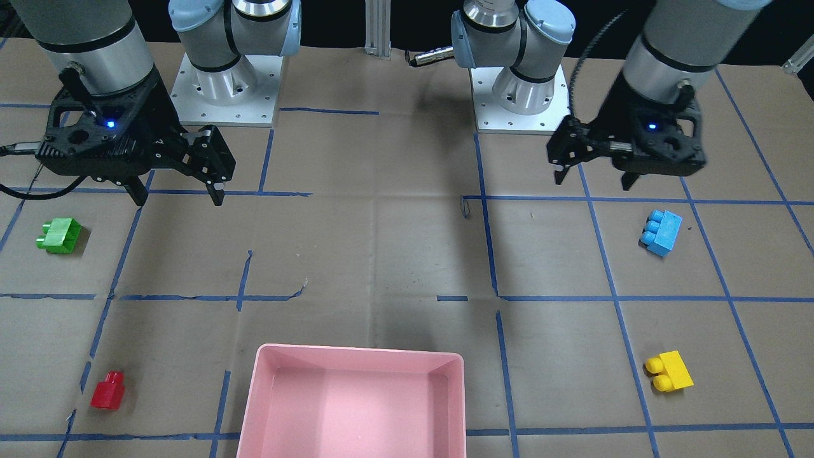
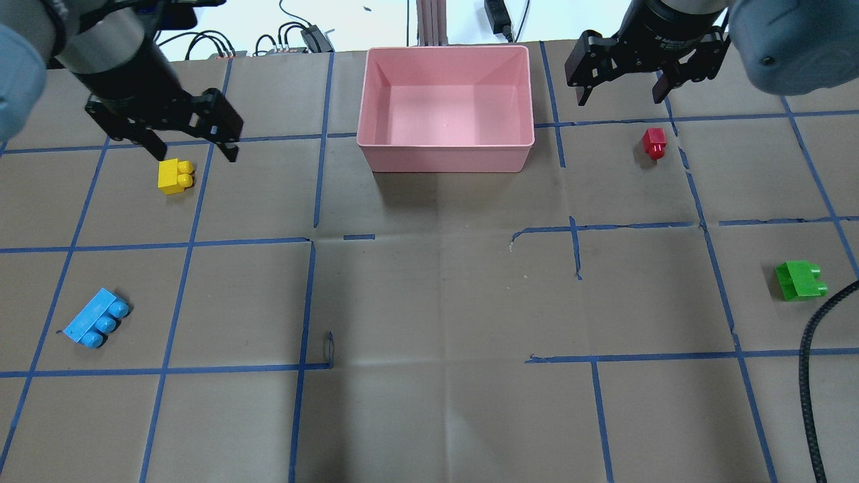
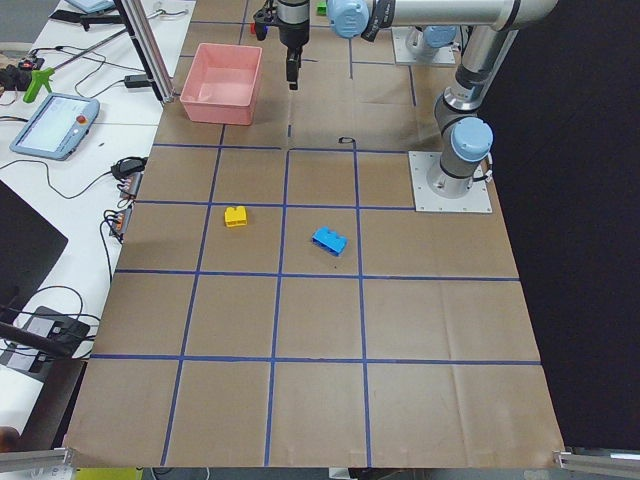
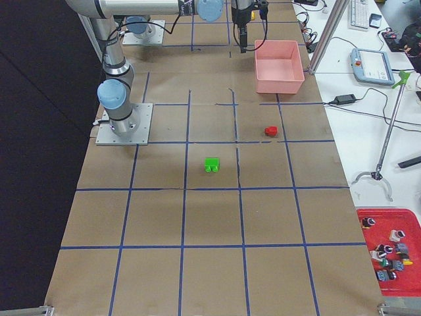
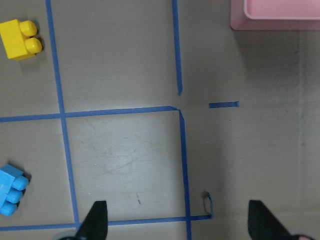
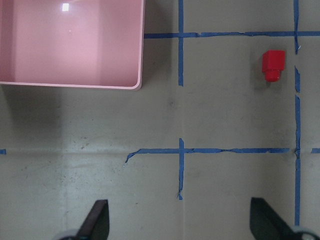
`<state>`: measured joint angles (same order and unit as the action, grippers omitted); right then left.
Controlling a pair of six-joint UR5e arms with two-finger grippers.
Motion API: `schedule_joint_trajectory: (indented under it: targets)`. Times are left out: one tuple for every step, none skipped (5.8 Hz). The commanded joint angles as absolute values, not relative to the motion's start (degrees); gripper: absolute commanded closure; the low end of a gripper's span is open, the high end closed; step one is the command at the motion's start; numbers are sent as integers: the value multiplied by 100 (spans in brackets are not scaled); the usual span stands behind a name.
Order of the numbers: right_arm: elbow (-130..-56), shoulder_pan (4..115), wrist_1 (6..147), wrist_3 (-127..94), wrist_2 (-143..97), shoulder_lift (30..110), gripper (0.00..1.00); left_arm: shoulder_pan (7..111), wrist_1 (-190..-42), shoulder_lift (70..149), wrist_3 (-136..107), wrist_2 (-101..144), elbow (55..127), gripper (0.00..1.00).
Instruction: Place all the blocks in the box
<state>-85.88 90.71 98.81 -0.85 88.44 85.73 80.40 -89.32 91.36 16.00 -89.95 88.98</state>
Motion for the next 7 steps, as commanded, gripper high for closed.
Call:
schedule_joint_trajectory:
  targets:
    - [-8613, 9018, 9862, -70, 8825, 8552, 0, 6712, -8938, 9115, 3898, -9026, 9052, 0]
    - [-8692, 8861, 9992, 165, 8816, 8508, 0, 6297, -8947, 9010, 5373, -9035, 9209, 0]
    - [-8710, 8346, 9984, 1516, 8876, 8525, 0, 5675, -8947, 9018, 6780, -9026, 9359, 1]
    - [-8719, 7593, 9854, 2225, 8860, 8543, 0, 4973, -8912, 9087, 7908, -9018, 9578, 1]
    - [-8971, 7089, 9948, 2580, 8885, 8613, 0, 4714, -8764, 9114, 8258, -9026, 9754, 1]
    - [-9174, 6527, 9967, 3271, 9016, 8665, 0, 4676, -8415, 9166, 8244, -9035, 9965, 1]
    - [-9393, 5904, 10002, 3609, 9009, 8623, 0, 4676, -7698, 9315, 8183, -9035, 10437, 1]
